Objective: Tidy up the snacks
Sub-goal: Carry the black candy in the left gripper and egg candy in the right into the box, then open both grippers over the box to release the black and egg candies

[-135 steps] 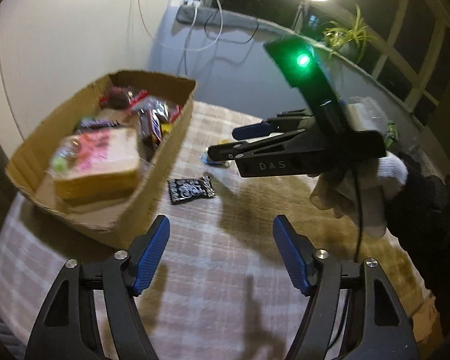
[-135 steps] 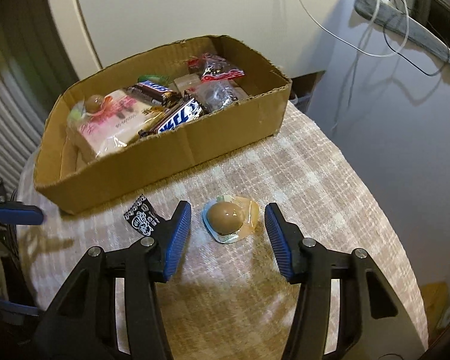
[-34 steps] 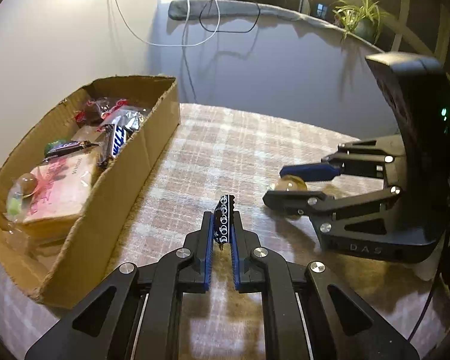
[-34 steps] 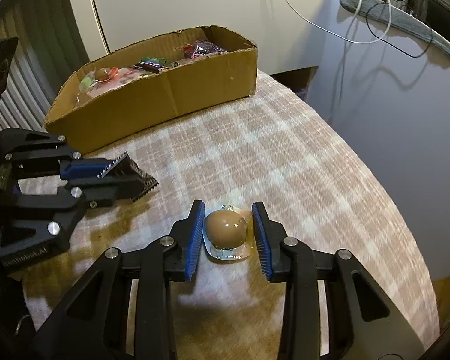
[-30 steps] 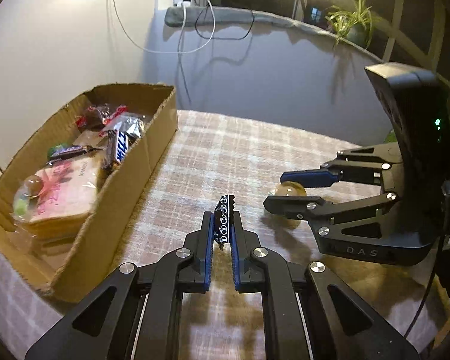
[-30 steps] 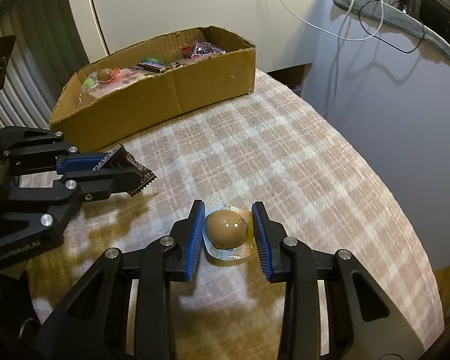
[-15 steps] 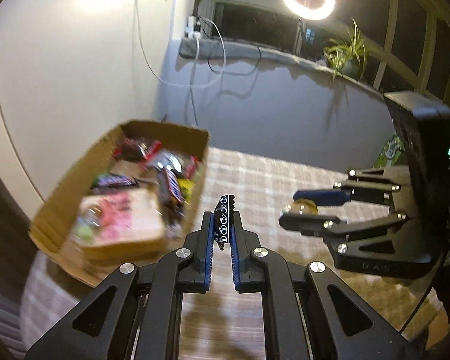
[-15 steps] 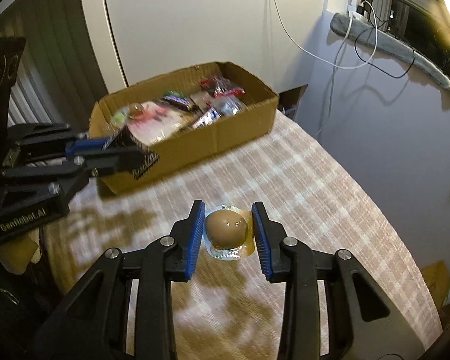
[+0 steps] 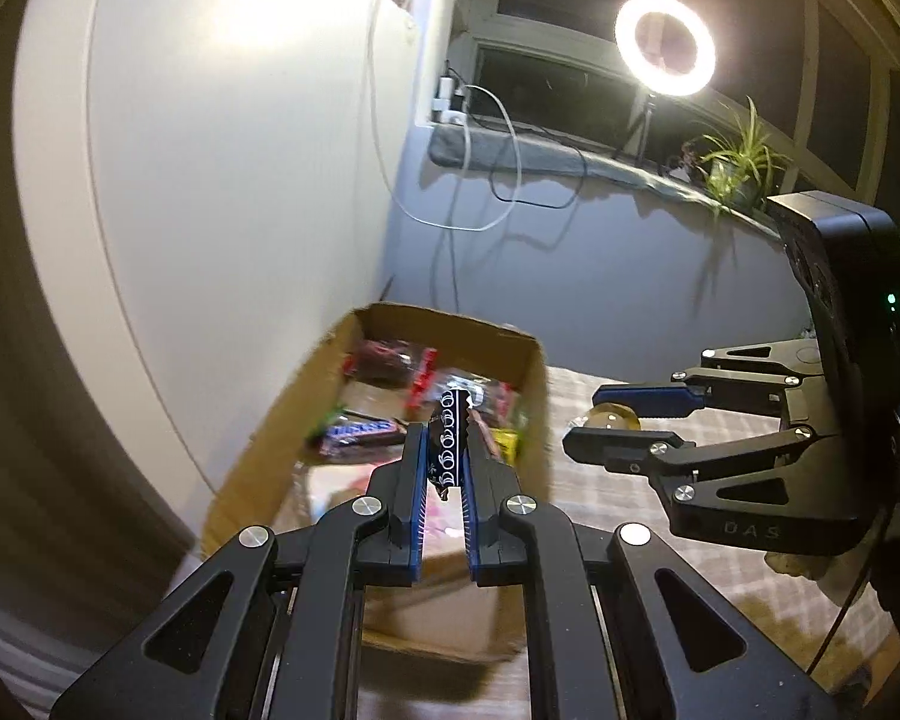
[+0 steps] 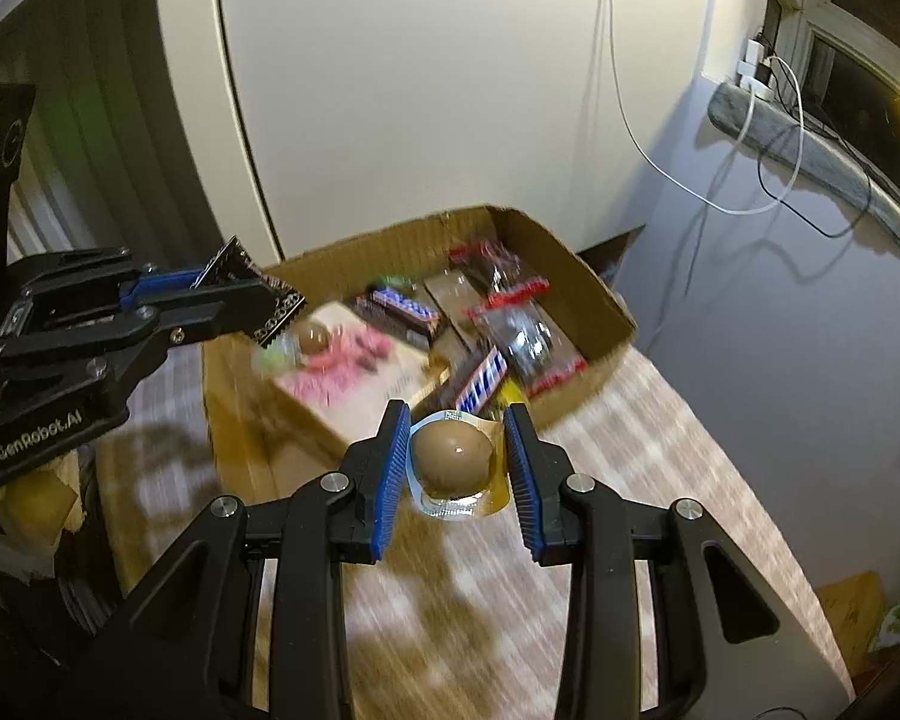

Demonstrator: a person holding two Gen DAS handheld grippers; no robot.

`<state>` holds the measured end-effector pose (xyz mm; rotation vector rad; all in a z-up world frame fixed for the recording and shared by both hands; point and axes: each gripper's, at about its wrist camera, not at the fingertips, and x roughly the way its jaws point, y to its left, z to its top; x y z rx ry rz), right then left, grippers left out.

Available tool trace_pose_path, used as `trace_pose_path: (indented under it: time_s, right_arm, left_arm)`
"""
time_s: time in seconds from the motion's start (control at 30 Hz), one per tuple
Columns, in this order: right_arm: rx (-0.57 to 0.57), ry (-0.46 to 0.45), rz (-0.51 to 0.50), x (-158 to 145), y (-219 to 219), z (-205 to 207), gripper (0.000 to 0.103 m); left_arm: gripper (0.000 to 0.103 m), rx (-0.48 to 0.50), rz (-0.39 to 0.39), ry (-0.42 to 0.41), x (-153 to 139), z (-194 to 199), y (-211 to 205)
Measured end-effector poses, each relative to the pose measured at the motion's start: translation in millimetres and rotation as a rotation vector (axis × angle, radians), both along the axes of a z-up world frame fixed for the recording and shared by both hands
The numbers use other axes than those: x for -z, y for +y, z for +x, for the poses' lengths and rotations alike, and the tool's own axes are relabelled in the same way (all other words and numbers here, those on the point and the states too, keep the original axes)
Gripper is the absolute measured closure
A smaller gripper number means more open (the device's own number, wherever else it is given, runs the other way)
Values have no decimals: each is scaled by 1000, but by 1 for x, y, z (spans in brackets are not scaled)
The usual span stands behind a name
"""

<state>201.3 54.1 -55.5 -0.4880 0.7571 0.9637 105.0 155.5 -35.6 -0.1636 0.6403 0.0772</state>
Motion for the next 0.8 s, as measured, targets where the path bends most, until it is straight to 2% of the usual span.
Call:
trace_pose_path:
  time_s: [0.23,0.3,0.37,0.5,0.67,0.73,0.8]
  right_arm:
    - [-7,1,-8,9,32,7,67]
    - [-10,1,0,9,37,8,63]
    - [-3,-4,4,9,39,10,60]
    - [13,-23,10,6,38,11,47]
    - [26,-24,21,0,32,12,46]
    - [32,-25,24,-1,29,10,43]
    - [38,-31,33,-4,26,6,35]
  left_arm:
    - [93,-26,1,7,6,8,19]
    - [88,-31,9,13,7,10,21]
    - [77,-42,22,9,7,10,22]
    - [74,-61,26,1,4,8,26]
    - [74,-66,26,-9,0,2,26]
    - [74,-64,26,-14,-1,-1,24]
    - [69,-63,28,-18,-3,-5,22]
